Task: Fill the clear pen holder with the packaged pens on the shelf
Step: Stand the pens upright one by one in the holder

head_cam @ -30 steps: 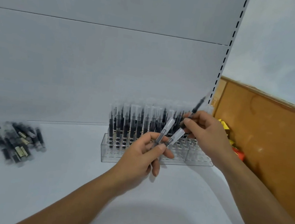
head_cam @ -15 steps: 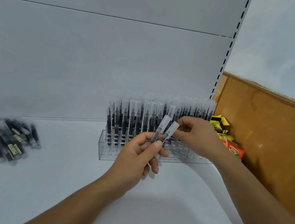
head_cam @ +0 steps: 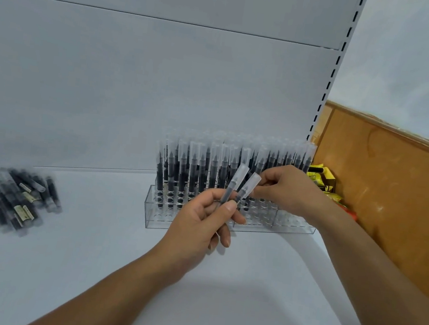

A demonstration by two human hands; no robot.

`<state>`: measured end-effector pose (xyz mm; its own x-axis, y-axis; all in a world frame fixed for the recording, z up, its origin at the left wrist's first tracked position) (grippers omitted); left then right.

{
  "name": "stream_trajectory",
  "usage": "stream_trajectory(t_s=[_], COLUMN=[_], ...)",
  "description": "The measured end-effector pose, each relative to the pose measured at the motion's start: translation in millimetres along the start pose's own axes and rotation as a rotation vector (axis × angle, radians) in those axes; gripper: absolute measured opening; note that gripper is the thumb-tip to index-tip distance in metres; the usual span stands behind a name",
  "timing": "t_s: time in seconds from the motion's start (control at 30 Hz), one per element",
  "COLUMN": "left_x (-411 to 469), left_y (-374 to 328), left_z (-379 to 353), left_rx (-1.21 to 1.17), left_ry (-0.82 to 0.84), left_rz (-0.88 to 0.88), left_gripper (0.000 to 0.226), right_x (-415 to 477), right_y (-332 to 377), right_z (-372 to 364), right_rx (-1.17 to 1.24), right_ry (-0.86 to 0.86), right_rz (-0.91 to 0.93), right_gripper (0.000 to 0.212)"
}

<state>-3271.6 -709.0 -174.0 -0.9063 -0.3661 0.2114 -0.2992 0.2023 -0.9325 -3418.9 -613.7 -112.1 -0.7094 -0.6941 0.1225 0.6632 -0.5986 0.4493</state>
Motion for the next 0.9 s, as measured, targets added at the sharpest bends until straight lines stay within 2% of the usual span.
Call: stream_trajectory(t_s=[0.17, 0.3, 0.4, 0.47, 0.53, 0.6, 0.8, 0.9], left_x=[0, 0, 0, 1, 1, 1, 0, 0], left_y=[0, -1, -2, -2, -1, -1, 1, 1], left_z=[-1, -1, -1, -1, -2, -2, -3, -3], left_rx=[-0.008, 0.007, 0.019, 0.018, 0.020, 0.027, 0.007, -0.018], left_ry=[0.003, -0.005, -0.011, -0.012, -0.008, -0.003, -0.016, -0.026], left_rz=[0.010, 0.013, 0.008, 0.010, 0.016, 0.019, 0.028, 0.037], left_gripper=[0.017, 0.015, 0.015, 0.015, 0.018, 0.021, 0.024, 0.022], right_x=[-1, -11, -27, -38, -45, -49, -43, -34], right_y=[0, -6, -6, -1, 7, 13, 11, -1], right_z=[-3, 4, 11, 9, 3, -4, -4, 14], right_rx=[-0.071, 0.006, 0.242, 0.447, 0.535, 0.594, 0.799, 0.894], right_ry=[-0.024, -0.031, -0.134, -0.068, 0.051, 0.097, -0.021, -0.165], right_rz=[0.010, 0.002, 0.015, 0.035, 0.092, 0.143, 0.080, 0.003], right_gripper=[0.018, 0.020, 0.009, 0.006, 0.010, 0.013, 0.012, 0.013])
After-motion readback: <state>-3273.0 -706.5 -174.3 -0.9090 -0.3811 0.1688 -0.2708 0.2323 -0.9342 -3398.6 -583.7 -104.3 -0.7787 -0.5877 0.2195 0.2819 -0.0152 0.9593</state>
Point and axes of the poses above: each hand's wrist, its own x-axis towards the middle knuckle, its own z-axis out of the back of the hand, y = z × x, the point moved 4 cm from there along x, towards the middle knuckle, and after that the axes turned 7 degrees about -x, right-handed, at the moved point
